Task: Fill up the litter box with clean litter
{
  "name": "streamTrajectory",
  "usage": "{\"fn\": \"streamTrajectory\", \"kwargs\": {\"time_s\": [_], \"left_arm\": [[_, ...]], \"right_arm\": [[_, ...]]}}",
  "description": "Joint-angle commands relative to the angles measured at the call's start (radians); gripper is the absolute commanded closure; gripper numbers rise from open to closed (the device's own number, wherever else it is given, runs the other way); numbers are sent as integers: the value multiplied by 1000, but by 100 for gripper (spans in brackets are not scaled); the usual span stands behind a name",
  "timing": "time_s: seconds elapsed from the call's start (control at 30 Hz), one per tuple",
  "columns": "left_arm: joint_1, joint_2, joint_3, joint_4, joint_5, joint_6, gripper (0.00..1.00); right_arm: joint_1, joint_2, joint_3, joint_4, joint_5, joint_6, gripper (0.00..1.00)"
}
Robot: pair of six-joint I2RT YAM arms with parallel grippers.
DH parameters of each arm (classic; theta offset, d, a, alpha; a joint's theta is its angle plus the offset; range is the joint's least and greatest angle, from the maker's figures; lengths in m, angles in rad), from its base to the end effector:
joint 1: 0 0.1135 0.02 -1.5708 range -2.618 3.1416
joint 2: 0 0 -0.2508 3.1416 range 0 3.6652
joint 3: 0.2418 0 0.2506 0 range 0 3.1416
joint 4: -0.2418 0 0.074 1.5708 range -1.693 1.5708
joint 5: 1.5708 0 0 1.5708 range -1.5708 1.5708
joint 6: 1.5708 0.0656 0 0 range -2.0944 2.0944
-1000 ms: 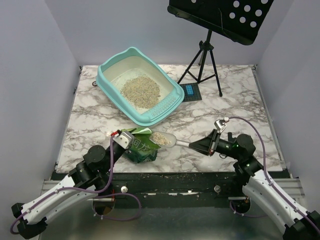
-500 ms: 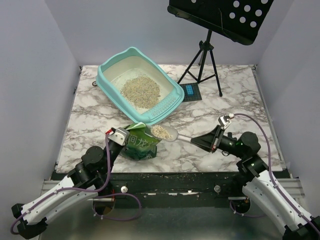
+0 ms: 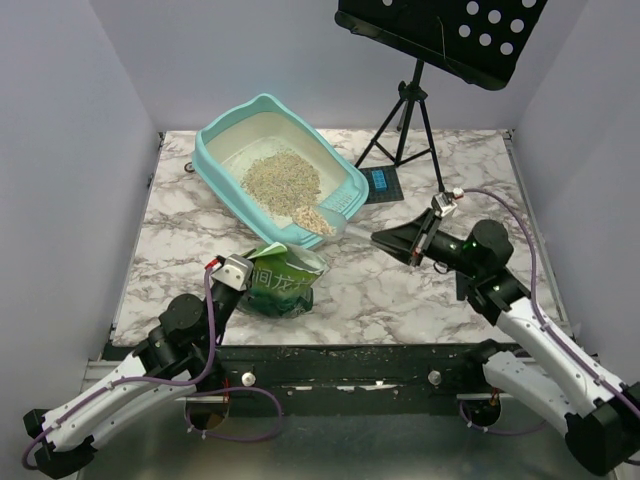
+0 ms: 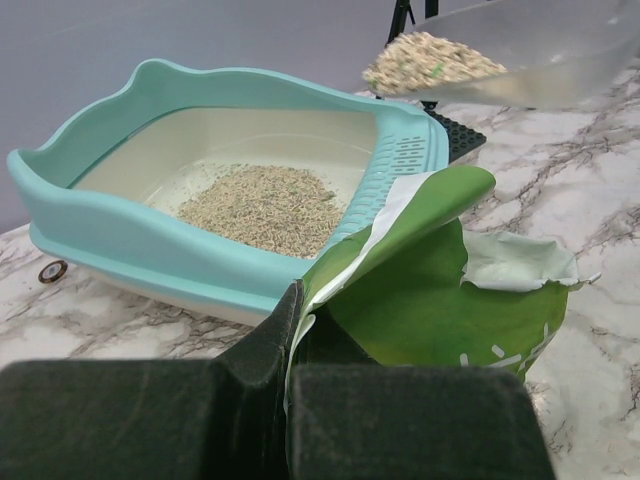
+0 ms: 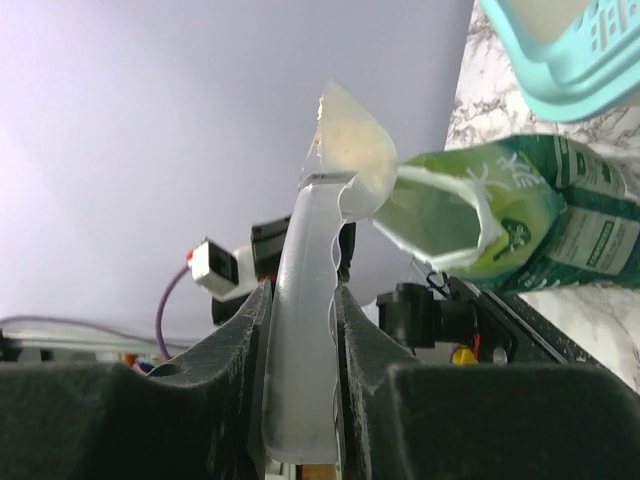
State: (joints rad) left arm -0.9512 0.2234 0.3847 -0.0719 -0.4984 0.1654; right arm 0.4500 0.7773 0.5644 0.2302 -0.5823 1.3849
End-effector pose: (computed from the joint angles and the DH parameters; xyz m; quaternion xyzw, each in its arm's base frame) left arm 0.1051 -0.0934 0.2791 0.1921 0.6511 -0.1201 0.7244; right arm 0.1829 0.1284 0.2989 0.1198 0.6917 0.6648 0.2555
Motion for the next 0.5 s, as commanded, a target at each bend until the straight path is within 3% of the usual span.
{"fn": "streamTrajectory", "kwargs": {"time_s": [0.0, 0.23, 0.47], "left_arm": [[0, -13, 26, 14, -52, -12, 100], [3, -12, 23, 17, -49, -9, 100], [5, -10, 20, 20, -54, -7, 100]], "right_arm": [[1, 138, 127, 101, 67, 14, 99], [1, 430, 331, 142, 110, -38, 99], [1, 722, 549, -23, 182, -217, 99]]}}
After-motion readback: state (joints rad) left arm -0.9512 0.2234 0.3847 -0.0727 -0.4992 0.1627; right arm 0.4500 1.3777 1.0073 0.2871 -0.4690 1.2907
